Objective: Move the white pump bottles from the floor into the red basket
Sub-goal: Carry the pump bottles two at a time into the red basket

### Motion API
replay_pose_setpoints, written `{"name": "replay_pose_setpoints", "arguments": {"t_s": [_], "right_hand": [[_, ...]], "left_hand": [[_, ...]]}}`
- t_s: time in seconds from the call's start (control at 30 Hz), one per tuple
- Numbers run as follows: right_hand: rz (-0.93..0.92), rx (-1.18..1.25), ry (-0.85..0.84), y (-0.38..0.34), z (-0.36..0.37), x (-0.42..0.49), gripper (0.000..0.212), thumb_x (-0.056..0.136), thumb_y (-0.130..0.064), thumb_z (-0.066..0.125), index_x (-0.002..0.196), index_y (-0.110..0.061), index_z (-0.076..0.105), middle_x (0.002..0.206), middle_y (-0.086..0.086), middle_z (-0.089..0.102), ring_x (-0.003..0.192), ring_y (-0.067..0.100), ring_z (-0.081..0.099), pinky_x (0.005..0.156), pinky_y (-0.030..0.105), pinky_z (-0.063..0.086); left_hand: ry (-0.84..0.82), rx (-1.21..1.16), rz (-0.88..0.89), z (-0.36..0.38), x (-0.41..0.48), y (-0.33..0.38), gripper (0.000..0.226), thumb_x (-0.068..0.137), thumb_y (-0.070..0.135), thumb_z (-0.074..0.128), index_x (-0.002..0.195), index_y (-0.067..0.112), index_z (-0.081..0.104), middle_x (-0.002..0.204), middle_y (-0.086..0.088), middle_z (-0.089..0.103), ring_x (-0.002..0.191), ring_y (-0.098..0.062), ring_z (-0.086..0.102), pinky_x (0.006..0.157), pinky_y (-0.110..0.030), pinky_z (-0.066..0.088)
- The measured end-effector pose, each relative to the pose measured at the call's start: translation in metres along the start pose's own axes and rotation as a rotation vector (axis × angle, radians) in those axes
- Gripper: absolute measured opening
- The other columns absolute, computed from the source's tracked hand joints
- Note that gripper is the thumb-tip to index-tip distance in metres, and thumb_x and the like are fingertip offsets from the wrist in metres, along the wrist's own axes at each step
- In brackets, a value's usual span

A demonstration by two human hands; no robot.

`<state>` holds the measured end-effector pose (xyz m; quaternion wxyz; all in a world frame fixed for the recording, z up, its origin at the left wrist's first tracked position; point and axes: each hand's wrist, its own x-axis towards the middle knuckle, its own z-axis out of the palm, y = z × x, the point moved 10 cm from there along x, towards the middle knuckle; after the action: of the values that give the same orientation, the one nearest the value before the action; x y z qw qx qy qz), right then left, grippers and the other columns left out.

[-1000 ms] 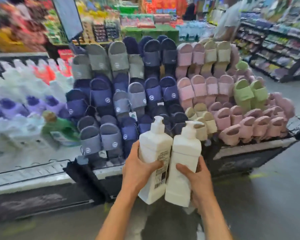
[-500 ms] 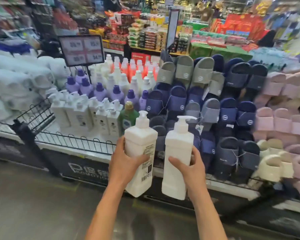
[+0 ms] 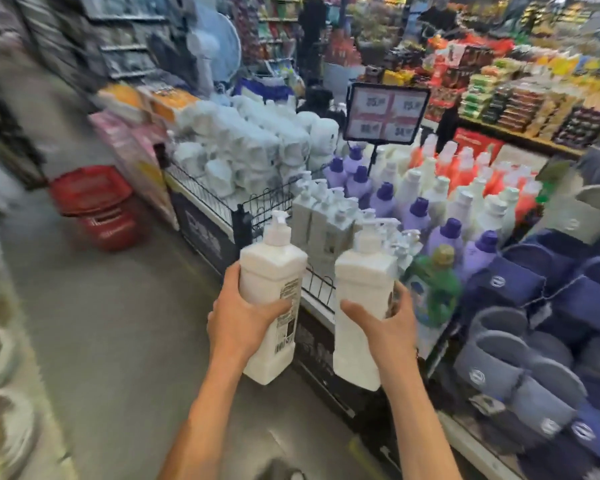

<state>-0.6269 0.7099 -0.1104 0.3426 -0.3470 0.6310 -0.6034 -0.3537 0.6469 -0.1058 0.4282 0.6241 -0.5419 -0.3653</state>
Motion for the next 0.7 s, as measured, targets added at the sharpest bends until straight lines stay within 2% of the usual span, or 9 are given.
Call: {"name": "replay_pose_setpoints", "arguments": {"t_s": [0.1,0.17,0.23,0.37,0.5,0.57,0.7], "right_hand": [[-0.022,-0.001,-0.096,-0.006,0.051,0.028,0.075,0.072,-0.007,0.091,0.125,-0.033,0.044,0.107,-0.014,0.062,0.091,-0.002,0.062,0.06,0.006,0.049],[-0.027,0.001,-0.162,-0.009,0.083,0.048,0.077,0.072,-0.007,0.091,0.127,-0.031,0.043,0.106,-0.017,0.058,0.085,-0.011,0.061,0.056,0.003,0.045],[-0.02,0.004,-0.221,-0.013,0.112,0.069,0.076,0.073,-0.006,0.09,0.127,-0.03,0.042,0.106,-0.019,0.055,0.077,-0.021,0.058,0.055,0.002,0.044],[-0.022,-0.022,-0.33,-0.019,0.165,0.106,0.079,0.072,-0.017,0.092,0.126,-0.039,0.039,0.111,-0.021,0.055,0.091,-0.007,0.058,0.062,0.017,0.047],[-0.017,-0.019,-0.418,-0.016,0.218,0.131,0.08,0.072,-0.017,0.092,0.13,-0.036,0.04,0.113,-0.018,0.057,0.097,-0.001,0.06,0.073,0.024,0.051],[-0.011,-0.022,-0.467,-0.013,0.246,0.136,0.08,0.073,-0.017,0.091,0.133,-0.034,0.041,0.114,-0.018,0.058,0.097,0.001,0.061,0.07,0.025,0.049],[0.007,-0.046,-0.542,-0.002,0.302,0.147,0.08,0.072,-0.016,0.091,0.133,-0.034,0.042,0.113,-0.014,0.06,0.094,0.005,0.064,0.068,0.024,0.049]], "left_hand": [[0.119,0.001,-0.026,-0.034,0.026,-0.01,0.085,0.048,0.051,0.084,0.124,0.046,0.045,0.111,0.019,0.064,0.108,-0.02,0.062,0.095,-0.051,0.049],[0.202,0.001,-0.034,-0.054,0.044,-0.011,0.081,0.056,0.037,0.091,0.122,0.047,0.046,0.107,0.023,0.062,0.108,-0.019,0.062,0.097,-0.049,0.048],[0.263,-0.002,-0.048,-0.071,0.062,-0.011,0.079,0.057,0.034,0.091,0.12,0.048,0.047,0.104,0.026,0.062,0.106,-0.017,0.062,0.097,-0.048,0.049],[0.376,-0.031,-0.067,-0.099,0.093,-0.014,0.081,0.044,0.05,0.081,0.119,0.047,0.049,0.103,0.027,0.065,0.101,-0.012,0.065,0.096,-0.051,0.051],[0.445,-0.074,-0.124,-0.121,0.112,-0.035,0.077,0.046,0.042,0.084,0.115,0.052,0.05,0.099,0.03,0.066,0.096,-0.002,0.065,0.089,-0.047,0.055],[0.476,-0.066,-0.147,-0.135,0.121,-0.044,0.077,0.044,0.044,0.085,0.112,0.055,0.05,0.101,0.031,0.065,0.096,-0.006,0.066,0.086,-0.048,0.056],[0.559,-0.046,-0.19,-0.167,0.146,-0.064,0.084,0.042,0.047,0.084,0.119,0.045,0.05,0.103,0.024,0.067,0.097,-0.011,0.066,0.087,-0.051,0.056]]}}
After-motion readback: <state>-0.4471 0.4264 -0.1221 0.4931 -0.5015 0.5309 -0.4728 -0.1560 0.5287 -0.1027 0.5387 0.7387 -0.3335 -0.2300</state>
